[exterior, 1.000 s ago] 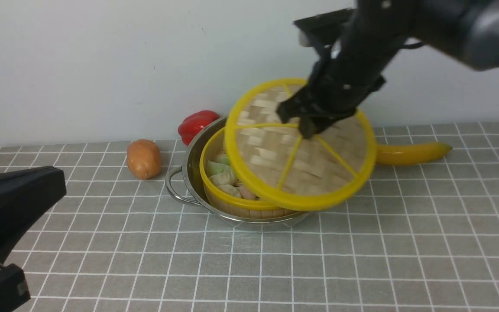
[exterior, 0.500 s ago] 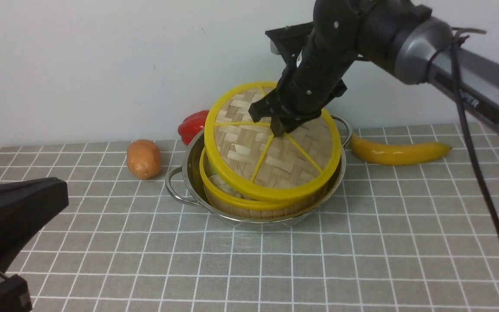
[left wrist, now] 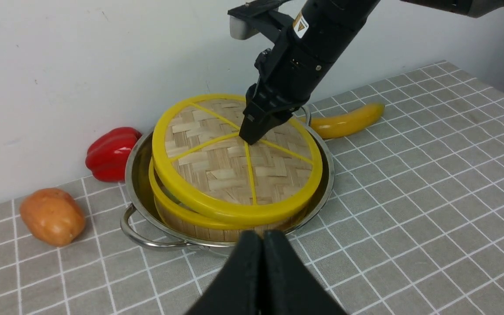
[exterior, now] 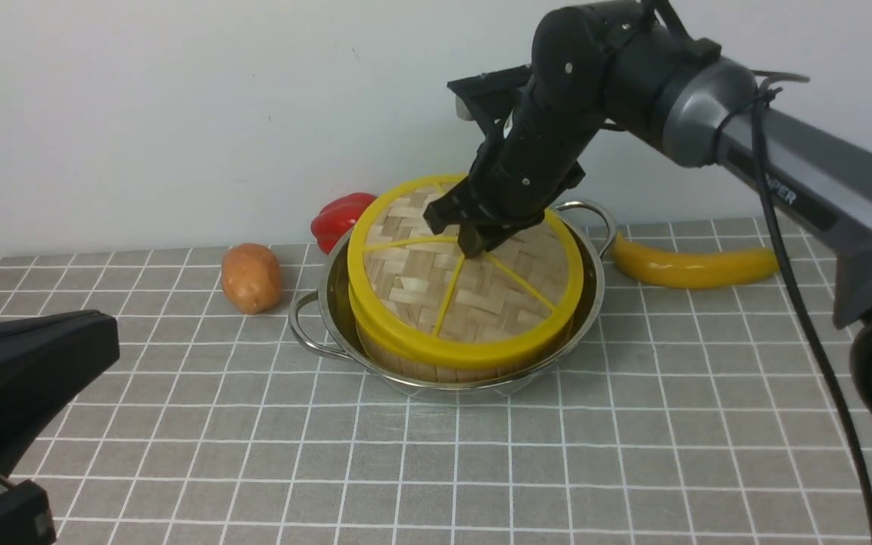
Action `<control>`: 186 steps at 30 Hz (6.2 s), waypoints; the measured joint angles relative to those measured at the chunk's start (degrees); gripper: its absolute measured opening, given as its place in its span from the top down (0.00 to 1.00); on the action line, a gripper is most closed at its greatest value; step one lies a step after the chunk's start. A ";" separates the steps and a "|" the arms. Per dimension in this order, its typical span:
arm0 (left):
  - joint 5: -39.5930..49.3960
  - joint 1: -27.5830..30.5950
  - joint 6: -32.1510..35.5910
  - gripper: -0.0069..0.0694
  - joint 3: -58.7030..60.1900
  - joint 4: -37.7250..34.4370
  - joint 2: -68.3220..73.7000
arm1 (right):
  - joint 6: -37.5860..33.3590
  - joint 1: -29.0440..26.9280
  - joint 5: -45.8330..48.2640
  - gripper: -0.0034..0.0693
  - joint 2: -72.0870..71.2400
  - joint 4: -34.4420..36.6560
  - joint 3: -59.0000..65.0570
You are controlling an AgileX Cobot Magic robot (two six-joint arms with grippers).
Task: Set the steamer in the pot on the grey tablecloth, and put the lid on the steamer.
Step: 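Place the bamboo steamer lid onto the steamer basket in the pot with the right gripper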
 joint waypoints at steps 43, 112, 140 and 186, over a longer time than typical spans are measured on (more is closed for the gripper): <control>0.00 0.00 0.00 0.94 0.00 0.07 0.00 | -5.97 0.00 -5.52 0.76 1.50 1.04 -0.34; 0.00 0.00 0.00 0.94 0.00 0.34 0.00 | -5.97 0.00 -2.26 0.76 2.66 0.81 -5.06; 0.00 0.00 0.00 0.94 0.00 0.64 0.00 | -5.74 0.00 -0.07 0.76 2.66 -0.70 -9.78; 0.42 0.00 0.00 0.94 0.00 1.22 0.00 | 1.29 0.00 0.11 0.76 1.80 -0.39 -11.33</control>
